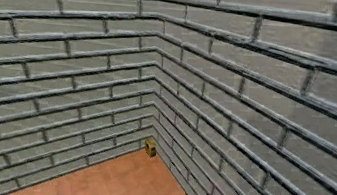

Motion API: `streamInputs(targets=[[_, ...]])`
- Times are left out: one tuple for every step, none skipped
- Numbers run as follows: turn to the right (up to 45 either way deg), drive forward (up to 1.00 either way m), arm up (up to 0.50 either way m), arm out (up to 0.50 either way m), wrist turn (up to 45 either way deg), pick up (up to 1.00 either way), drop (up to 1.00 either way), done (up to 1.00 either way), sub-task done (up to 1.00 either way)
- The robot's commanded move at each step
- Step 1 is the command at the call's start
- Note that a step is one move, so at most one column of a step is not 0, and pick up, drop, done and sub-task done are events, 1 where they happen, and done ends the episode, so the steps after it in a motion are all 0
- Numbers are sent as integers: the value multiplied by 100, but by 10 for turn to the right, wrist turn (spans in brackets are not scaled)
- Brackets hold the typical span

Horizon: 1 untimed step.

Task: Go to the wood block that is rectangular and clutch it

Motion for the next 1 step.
streamInputs(targets=[[0, 0, 0, 0, 270, 0, 0, 0, 0]])
